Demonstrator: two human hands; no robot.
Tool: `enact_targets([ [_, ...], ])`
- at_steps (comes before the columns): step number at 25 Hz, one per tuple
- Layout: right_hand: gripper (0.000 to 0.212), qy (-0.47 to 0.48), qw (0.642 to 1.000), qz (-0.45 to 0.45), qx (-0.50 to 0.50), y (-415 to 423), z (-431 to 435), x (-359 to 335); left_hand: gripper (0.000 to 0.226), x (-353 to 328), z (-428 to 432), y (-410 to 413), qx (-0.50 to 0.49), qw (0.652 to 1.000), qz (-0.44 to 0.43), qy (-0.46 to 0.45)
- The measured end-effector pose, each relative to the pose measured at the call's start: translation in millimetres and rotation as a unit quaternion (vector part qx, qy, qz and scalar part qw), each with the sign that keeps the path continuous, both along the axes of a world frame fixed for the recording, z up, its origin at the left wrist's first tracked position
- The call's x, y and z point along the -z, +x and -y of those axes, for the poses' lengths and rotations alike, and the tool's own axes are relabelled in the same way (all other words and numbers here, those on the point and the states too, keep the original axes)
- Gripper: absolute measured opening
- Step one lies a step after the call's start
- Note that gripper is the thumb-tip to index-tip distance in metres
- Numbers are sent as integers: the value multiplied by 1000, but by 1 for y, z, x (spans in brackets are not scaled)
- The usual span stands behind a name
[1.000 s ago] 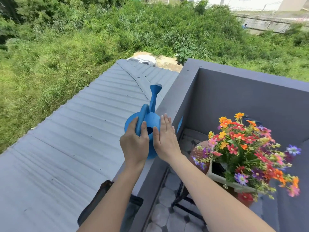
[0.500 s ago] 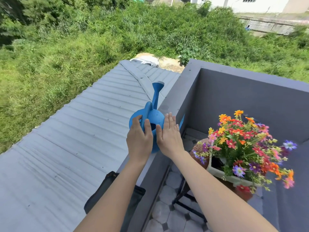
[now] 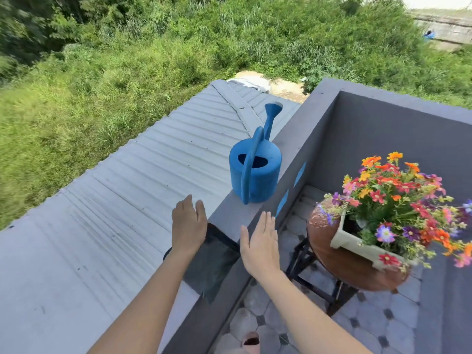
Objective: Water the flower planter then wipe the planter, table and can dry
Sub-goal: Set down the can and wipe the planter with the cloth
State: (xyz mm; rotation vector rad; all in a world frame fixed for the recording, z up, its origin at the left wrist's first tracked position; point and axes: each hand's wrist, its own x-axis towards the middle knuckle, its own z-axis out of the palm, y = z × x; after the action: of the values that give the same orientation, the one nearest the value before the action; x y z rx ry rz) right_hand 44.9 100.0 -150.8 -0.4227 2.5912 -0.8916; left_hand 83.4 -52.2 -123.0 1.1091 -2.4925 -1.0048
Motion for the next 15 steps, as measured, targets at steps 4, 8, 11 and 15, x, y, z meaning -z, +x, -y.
enact_targets([
  [4,81,52,997,30,-54,48,28,20,48,42,21,36,67,978,194,41],
  [8,76,99,993,-52,-26,48,34,25,47,49,26,44,89,977,186,46],
  [11,58,97,988,-121,-13,48,36,23,56,69,39,43,70,988,131,45],
  [15,33,10,998,-46,-41,37,28,16,41,43,23,40,47,993,109,-20],
])
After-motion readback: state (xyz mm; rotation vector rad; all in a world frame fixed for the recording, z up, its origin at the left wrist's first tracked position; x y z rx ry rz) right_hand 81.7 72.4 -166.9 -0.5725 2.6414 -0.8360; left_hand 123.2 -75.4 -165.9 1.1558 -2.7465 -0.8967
